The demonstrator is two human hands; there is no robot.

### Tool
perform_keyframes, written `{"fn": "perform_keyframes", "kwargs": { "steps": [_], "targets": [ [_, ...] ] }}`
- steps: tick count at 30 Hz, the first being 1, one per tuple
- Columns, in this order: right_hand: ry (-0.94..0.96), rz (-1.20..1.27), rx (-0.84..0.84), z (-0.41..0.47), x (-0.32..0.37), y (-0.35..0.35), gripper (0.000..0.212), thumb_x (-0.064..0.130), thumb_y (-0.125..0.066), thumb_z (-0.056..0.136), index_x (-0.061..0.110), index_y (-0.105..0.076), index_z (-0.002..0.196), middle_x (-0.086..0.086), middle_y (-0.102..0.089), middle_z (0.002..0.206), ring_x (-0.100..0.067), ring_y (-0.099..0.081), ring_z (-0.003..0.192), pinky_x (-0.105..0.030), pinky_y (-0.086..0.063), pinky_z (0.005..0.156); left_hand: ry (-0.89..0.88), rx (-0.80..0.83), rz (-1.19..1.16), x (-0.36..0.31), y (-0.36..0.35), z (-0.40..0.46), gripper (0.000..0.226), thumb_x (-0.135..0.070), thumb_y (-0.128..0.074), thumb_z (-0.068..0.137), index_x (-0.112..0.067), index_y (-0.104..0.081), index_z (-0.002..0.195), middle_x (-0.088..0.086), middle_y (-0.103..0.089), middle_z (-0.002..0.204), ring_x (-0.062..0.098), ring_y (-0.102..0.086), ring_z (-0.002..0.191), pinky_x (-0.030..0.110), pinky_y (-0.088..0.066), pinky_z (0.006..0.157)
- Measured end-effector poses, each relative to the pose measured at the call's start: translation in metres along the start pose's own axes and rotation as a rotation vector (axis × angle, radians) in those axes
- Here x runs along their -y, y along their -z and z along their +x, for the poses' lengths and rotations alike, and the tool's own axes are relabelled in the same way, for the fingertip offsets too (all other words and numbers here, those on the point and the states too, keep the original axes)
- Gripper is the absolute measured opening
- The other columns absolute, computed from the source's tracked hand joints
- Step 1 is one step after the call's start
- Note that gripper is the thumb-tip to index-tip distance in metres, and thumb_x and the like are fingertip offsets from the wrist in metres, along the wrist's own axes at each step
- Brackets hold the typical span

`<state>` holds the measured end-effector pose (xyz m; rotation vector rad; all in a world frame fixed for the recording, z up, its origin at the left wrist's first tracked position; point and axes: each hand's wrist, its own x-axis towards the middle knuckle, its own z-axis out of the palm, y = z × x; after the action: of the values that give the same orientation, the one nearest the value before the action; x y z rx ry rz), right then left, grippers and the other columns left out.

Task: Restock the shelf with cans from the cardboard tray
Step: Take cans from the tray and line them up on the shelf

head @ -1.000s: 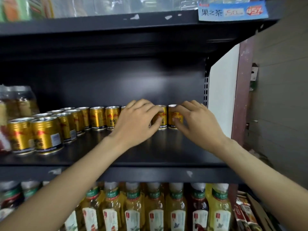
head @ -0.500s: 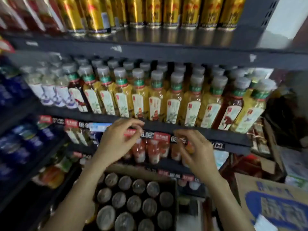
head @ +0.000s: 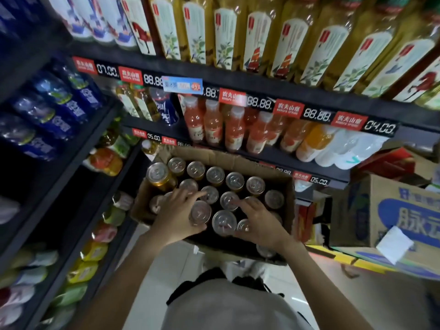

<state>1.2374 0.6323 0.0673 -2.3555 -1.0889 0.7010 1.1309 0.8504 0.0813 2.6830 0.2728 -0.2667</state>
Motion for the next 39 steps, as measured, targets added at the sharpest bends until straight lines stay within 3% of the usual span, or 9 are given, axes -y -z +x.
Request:
{"fn": "perform_keyframes", "kwargs": {
  "steps": [5,13,18,22,25,27,32,36,39],
  "targets": [
    [-0.048,-0.083,0.054,0.004,0.008,-0.037,0.102,0.045,-0.079,0.064,0.019,-0.02,0.144,-0.004,-0.028,0.147,-0.029,-0.026,0.135,-0.042,-0.035,0.107,-0.003,0.006,0.207,0.011,-0.027,0.001,0.094,-0.054,-0.076,0.063,-0.022,-0.029,0.139,0.003,-0.036,0.14,0.023,-0.023,0.134,0.039,-0.016,0.114],
    [-0.332,0.374,-0.241,0.008,0.024,-0.021,0.075,0.036,-0.084,0.063,0.022,-0.043,0.125,0.002,-0.06,0.117,-0.018,-0.06,0.104,-0.038,-0.051,0.085,-0.034,-0.153,0.133,0.021,-0.023,0.01,0.081,-0.062,-0.076,0.056,-0.021,-0.05,0.121,-0.002,-0.057,0.126,0.02,-0.044,0.125,0.042,-0.013,0.117],
    [-0.458,0.963,-0.411,-0.008,0.029,0.03,0.058,0.024,-0.076,0.074,0.015,-0.044,0.121,0.001,-0.057,0.108,-0.008,-0.059,0.095,-0.014,-0.051,0.067,0.021,-0.174,-0.218,0.019,-0.004,0.015,0.077,-0.057,-0.08,0.054,-0.021,-0.054,0.116,-0.002,-0.058,0.116,0.02,-0.048,0.113,0.034,-0.04,0.093],
    [-0.447,1.109,-0.493,-0.018,0.038,0.057,0.054,0.038,-0.071,0.068,0.024,-0.051,0.116,-0.006,-0.06,0.115,-0.021,-0.06,0.104,-0.035,-0.051,0.088,0.106,-0.085,-0.756,0.003,0.028,0.023,0.089,-0.062,-0.081,0.044,-0.023,-0.051,0.119,-0.009,-0.057,0.112,0.009,-0.053,0.108,0.017,-0.044,0.084],
    [-0.406,1.044,-0.546,-0.023,0.047,0.076,0.039,0.033,-0.07,0.074,0.03,-0.052,0.108,-0.002,-0.061,0.107,-0.02,-0.061,0.098,-0.043,-0.051,0.087,0.108,-0.07,-1.044,-0.02,0.062,0.031,0.084,-0.054,-0.087,0.039,-0.03,-0.053,0.112,-0.014,-0.06,0.11,0.006,-0.057,0.105,0.016,-0.045,0.079],
    [-0.354,0.936,-0.609,-0.027,0.053,0.091,0.043,0.032,-0.071,0.075,0.027,-0.049,0.111,0.007,-0.061,0.101,-0.01,-0.062,0.092,-0.03,-0.055,0.076,0.059,-0.09,-1.076,-0.034,0.083,0.037,0.083,-0.067,-0.08,0.032,-0.036,-0.057,0.106,-0.014,-0.063,0.109,0.003,-0.06,0.101,0.022,-0.046,0.082],
    [-0.211,0.484,-0.725,-0.047,0.067,0.154,0.065,0.057,-0.07,0.055,0.029,-0.046,0.109,0.02,-0.062,0.094,0.015,-0.059,0.084,-0.005,-0.046,0.065,-0.122,-0.138,-0.964,-0.081,0.141,0.059,0.075,-0.079,-0.07,0.036,-0.041,-0.06,0.1,-0.019,-0.066,0.103,-0.008,-0.061,0.091,0.023,-0.045,0.083],
    [-0.119,0.241,-0.819,-0.076,0.07,0.227,0.066,0.067,-0.061,0.054,0.026,-0.049,0.104,0.021,-0.061,0.085,0.016,-0.058,0.075,-0.003,-0.042,0.058,-0.285,-0.293,-0.808,-0.138,0.192,0.074,0.052,-0.06,-0.072,0.05,-0.048,-0.051,0.095,-0.03,-0.056,0.095,-0.027,-0.051,0.082,0.004,-0.04,0.07],
    [-0.052,0.184,-0.872,-0.1,0.072,0.288,0.064,0.071,-0.06,0.057,0.027,-0.051,0.102,0.016,-0.063,0.08,0.009,-0.06,0.065,-0.009,-0.044,0.052,-0.413,-0.437,-0.713,-0.186,0.228,0.082,0.052,-0.062,-0.071,0.053,-0.05,-0.048,0.099,-0.03,-0.057,0.096,-0.023,-0.053,0.085,0.009,-0.045,0.07]
  ]
}}
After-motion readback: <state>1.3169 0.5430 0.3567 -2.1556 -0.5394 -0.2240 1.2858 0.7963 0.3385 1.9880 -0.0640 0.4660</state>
